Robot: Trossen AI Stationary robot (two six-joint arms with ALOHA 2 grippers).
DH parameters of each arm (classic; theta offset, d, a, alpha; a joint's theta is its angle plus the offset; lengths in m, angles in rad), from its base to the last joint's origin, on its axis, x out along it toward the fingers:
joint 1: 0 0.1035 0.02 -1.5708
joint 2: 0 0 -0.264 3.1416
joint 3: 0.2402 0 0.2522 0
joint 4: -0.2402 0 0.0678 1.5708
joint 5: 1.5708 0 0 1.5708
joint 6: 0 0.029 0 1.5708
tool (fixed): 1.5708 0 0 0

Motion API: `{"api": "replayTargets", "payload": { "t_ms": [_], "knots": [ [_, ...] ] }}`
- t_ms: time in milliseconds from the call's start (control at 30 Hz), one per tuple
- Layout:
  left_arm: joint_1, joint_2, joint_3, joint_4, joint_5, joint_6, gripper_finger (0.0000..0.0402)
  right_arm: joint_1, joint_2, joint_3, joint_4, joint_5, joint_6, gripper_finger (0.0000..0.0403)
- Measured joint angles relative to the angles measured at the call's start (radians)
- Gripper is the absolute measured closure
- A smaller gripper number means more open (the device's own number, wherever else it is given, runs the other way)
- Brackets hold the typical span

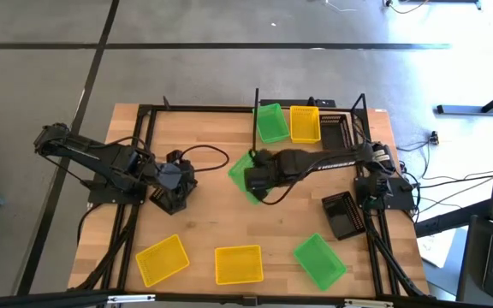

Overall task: Stack baskets on shelf by color
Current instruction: Stack the top green bin on the green bin on the shelf

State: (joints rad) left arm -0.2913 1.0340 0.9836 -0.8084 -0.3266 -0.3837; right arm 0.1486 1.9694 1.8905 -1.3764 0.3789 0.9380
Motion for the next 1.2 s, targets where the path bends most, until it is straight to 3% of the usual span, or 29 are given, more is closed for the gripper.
{"api": "replayTargets", "payload": {
  "t_ms": [133, 467, 633, 967, 1200],
  "knots": [
    [0.005, 0.0, 0.0, 0.005, -0.016, 0.033, 0.0347, 0.0, -0.001, 0.115, -0.206, 0.081, 0.091, 0.0403],
    [0.069, 0.0, 0.0, 0.019, -0.055, 0.157, 0.0347, -0.048, -0.114, 0.156, -0.193, 0.272, 0.13, 0.0403],
    [0.111, 0.0, 0.0, 0.075, -0.057, 0.22, 0.0347, -0.135, -0.189, 0.119, -0.193, 0.303, 0.156, 0.0403],
    [0.197, 0.0, 0.0, 0.285, -0.06, 0.35, 0.0347, -0.417, -0.323, -0.127, -0.175, 0.164, 0.127, 0.0403],
    [0.255, 0.0, 0.0, 0.351, -0.059, 0.436, 0.0347, -0.583, -0.375, -0.325, 0.237, -0.01, -0.115, 0.0403]
  ]
}}
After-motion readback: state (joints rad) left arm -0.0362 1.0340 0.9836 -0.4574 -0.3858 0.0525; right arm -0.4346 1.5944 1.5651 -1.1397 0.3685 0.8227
